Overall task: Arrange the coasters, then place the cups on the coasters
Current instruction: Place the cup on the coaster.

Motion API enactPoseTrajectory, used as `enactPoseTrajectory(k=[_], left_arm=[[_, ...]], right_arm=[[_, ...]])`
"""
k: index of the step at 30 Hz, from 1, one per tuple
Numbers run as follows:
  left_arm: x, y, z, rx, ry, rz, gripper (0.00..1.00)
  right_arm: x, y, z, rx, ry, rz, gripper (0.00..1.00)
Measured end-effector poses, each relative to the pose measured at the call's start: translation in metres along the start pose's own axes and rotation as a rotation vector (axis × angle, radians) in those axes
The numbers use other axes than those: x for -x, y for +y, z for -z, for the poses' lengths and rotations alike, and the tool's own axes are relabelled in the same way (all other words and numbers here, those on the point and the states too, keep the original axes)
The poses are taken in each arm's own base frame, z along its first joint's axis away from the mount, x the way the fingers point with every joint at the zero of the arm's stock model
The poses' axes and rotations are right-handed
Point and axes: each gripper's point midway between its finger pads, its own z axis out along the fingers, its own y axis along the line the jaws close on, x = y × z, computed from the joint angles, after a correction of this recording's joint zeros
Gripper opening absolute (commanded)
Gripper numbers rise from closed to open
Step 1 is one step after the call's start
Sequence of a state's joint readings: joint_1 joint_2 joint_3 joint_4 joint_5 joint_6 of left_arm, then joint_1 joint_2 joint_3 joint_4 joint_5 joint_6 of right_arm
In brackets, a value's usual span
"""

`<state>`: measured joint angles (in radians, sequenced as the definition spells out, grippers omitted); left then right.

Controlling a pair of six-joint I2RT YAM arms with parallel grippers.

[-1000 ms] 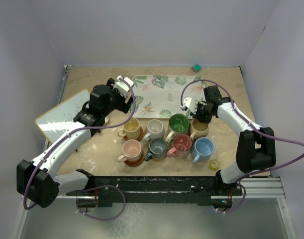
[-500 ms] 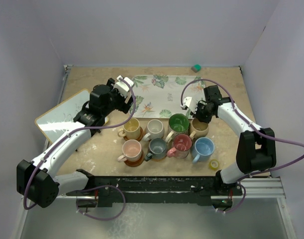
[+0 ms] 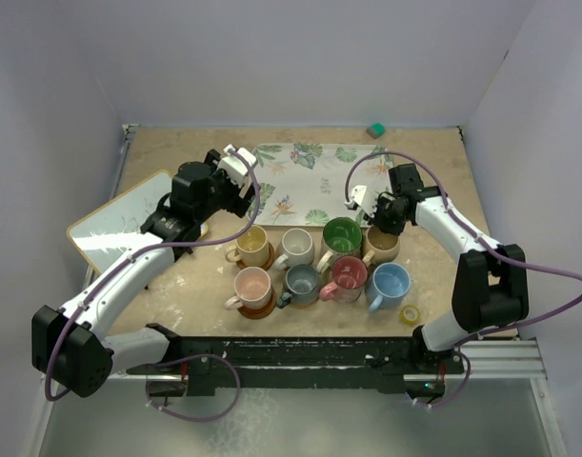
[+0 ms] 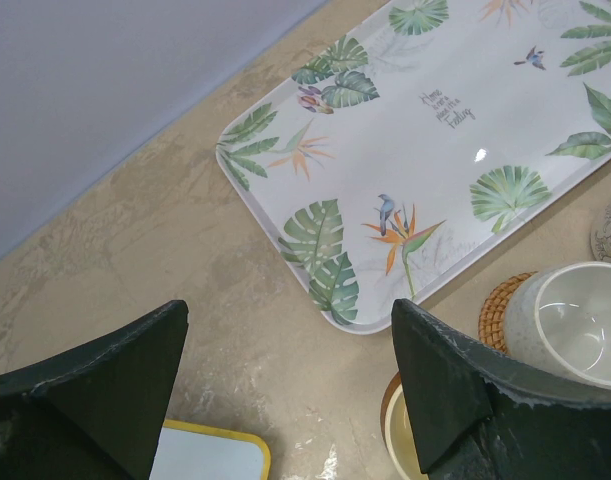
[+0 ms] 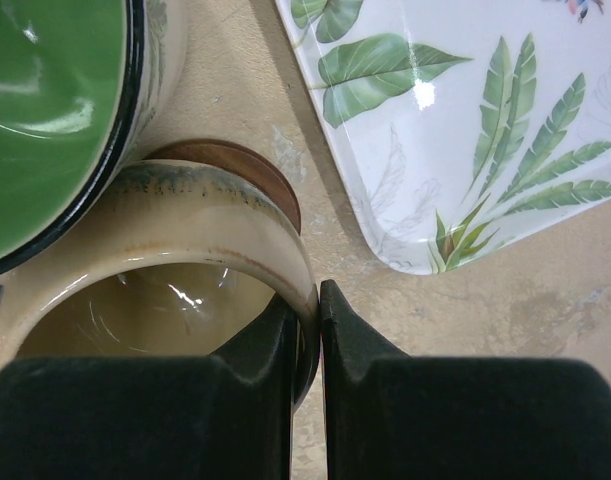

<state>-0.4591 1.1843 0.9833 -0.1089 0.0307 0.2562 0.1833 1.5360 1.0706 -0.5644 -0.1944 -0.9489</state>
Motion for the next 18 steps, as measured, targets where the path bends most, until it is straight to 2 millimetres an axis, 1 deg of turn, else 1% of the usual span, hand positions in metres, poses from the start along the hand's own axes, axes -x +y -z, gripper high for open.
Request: enactPoseTrajectory(k=[18], left_arm=[[0.0003,-0.0004,0.0001,-0.003,-0.001,-0.003,0.80]], right_arm=[[-0.0030,0.0041,-0.0027,0.006,0.007,-0.016,0.18]])
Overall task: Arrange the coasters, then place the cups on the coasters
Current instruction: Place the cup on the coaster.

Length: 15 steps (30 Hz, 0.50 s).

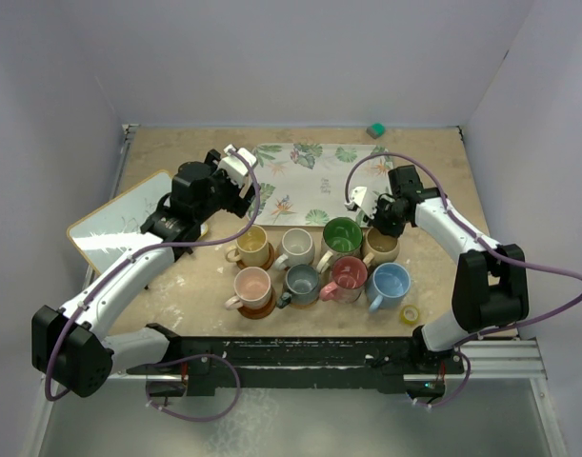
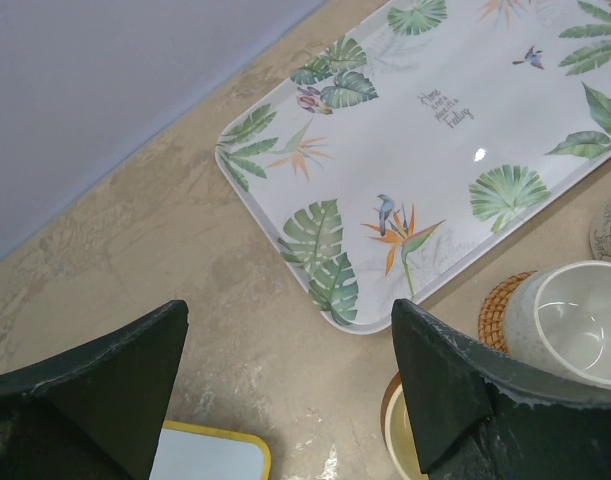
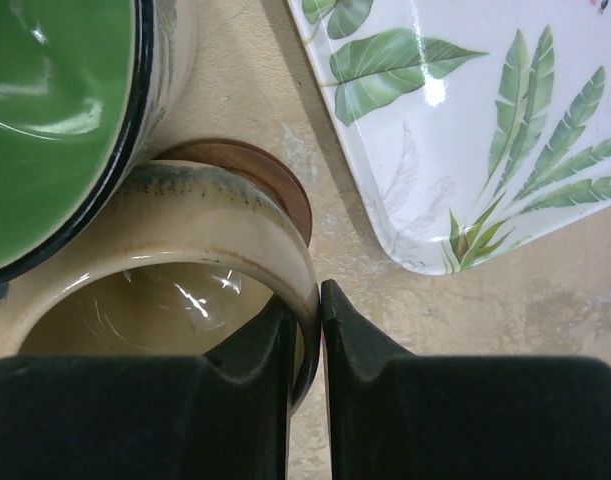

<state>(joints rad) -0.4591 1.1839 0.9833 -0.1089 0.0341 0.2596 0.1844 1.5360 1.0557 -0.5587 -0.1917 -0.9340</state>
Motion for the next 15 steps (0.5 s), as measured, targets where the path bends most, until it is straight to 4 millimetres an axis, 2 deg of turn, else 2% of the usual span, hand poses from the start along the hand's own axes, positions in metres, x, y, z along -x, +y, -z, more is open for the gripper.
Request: enactPoseTrajectory(k=[15], left_arm=[[0.0022,0.0001,0.0015,-0.004,-0.008,-0.014,0.80]], right_arm=[[-0.0013,-0.0011,0.0040,-0.016,0.010,-0.019,0.25]])
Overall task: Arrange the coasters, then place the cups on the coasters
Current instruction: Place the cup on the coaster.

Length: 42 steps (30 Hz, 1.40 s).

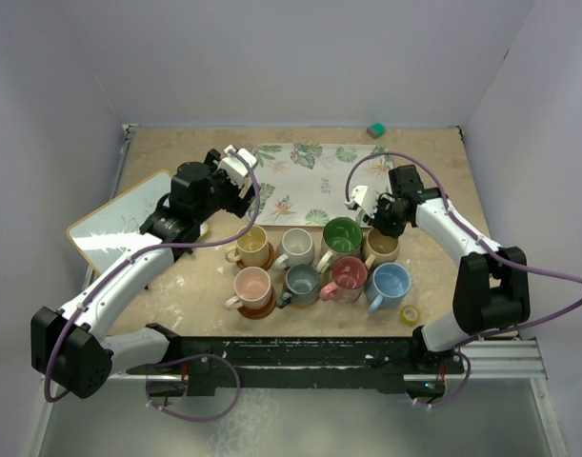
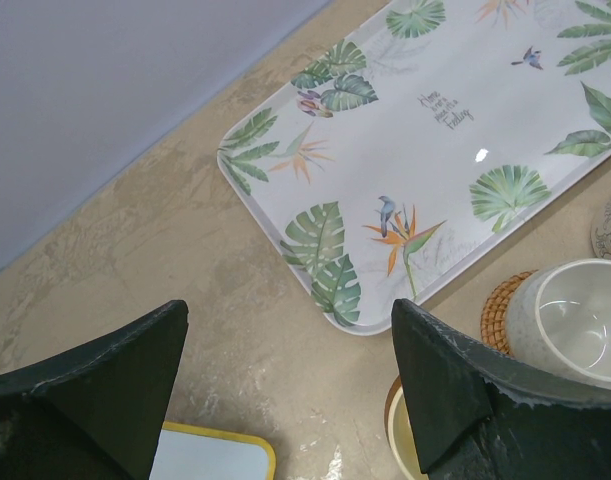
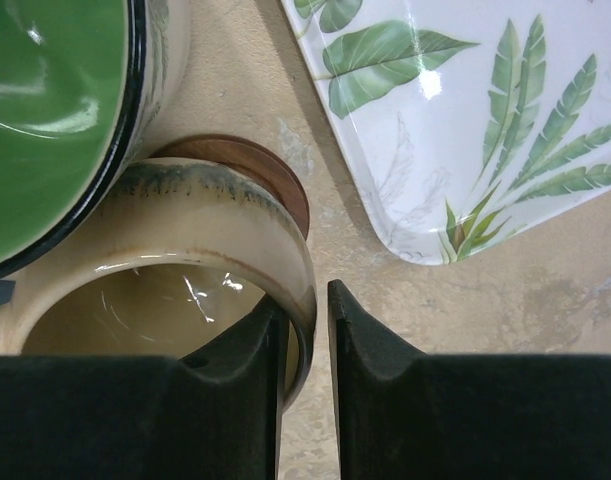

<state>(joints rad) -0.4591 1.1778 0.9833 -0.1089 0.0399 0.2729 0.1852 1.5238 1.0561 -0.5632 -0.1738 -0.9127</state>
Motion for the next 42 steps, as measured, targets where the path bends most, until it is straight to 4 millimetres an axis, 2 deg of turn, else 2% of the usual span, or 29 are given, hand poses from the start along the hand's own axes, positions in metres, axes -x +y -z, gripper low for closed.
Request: enactPoseTrajectory(k=[15,26,35,42], left_arm=[[0.001,0.000,0.001,0.000,-0.003,-0.001,0.80],[0.003,0.001,0.002,0.002,-0.009,0.000,0.80],[0.003,0.001,0.002,0.002,-0.009,0.000,0.80],[0.003,0.001,0.003,0.003,-0.009,0.000,0.80]], right_arm=[[-0.001,-0.001,0.005,-0.013,0.013,-0.020,0.20],[-0.001,-0.002,0.010,-0.018,0.020,-0.041,0.20],[0.000,-0.003,0.013,-0.020,0.022,-0.058,0.26],[0.008,-0.008,0.025,-0.027,0.016,-0.093,0.33]])
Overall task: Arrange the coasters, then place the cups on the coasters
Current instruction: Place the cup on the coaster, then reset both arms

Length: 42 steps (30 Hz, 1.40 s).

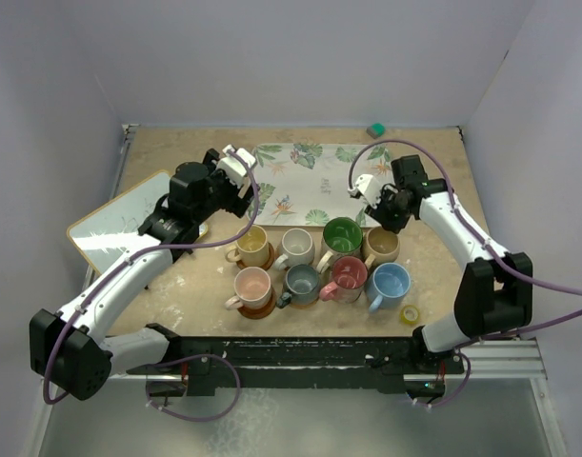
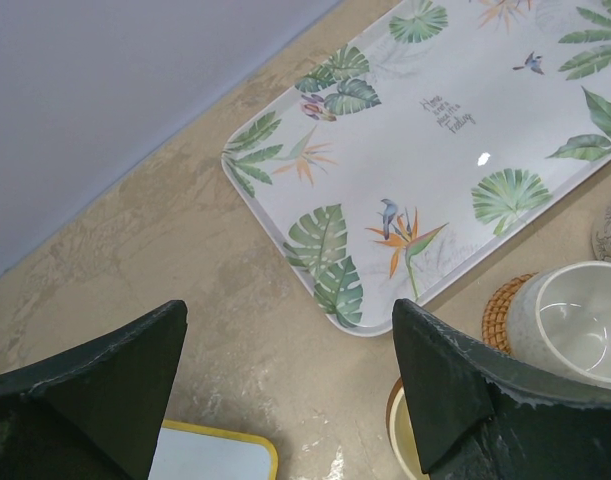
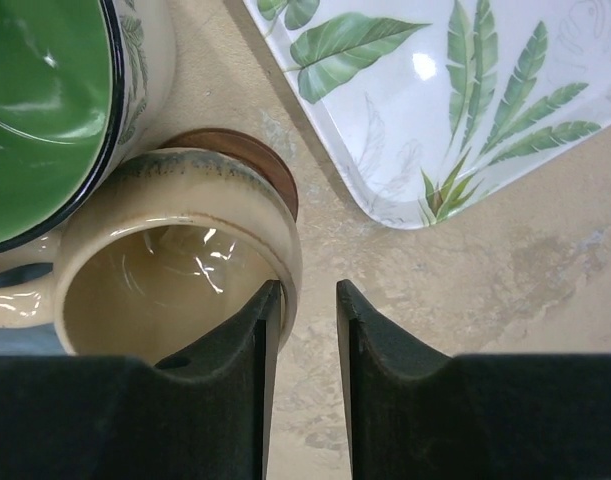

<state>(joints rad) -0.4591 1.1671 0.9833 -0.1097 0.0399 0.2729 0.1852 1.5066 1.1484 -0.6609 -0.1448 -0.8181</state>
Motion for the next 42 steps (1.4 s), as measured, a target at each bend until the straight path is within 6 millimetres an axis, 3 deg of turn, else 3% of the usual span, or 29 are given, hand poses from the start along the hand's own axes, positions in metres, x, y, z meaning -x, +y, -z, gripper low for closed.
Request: enactPoseTrajectory(k=[8,12,18,22,24,26,27,37,42], left_arm=[[-0.005,0.017,0.002,0.071,0.020,0.018,0.82],[-0.013,0.048,0.006,0.181,0.038,0.071,0.86],[-0.031,0.102,0.020,0.353,0.059,0.186,0.93],[-0.041,0.136,0.036,0.459,0.055,0.274,1.00],[-0.042,0.148,0.045,0.494,0.043,0.303,0.94],[-0.037,0.157,0.056,0.525,0.012,0.329,0.93],[-0.017,0.161,0.073,0.546,-0.066,0.336,0.93],[0.013,0.157,0.114,0.582,-0.176,0.311,0.93],[0.007,0.153,0.123,0.588,-0.136,0.296,0.93]], right_arm=[[0.017,-0.008,0.037,-0.074,-0.064,-0.092,0.41],[0.024,-0.018,0.063,-0.172,-0.106,-0.188,0.48],[0.026,-0.038,0.099,-0.348,-0.168,-0.341,0.71],[0.017,-0.055,0.114,-0.440,-0.199,-0.477,0.83],[0.011,-0.061,0.118,-0.467,-0.210,-0.541,0.95],[0.007,-0.067,0.125,-0.503,-0.228,-0.602,1.00],[0.003,-0.069,0.138,-0.564,-0.271,-0.671,1.00],[-0.005,-0.048,0.172,-0.647,-0.391,-0.757,1.00],[-0.009,-0.034,0.189,-0.670,-0.454,-0.751,1.00]])
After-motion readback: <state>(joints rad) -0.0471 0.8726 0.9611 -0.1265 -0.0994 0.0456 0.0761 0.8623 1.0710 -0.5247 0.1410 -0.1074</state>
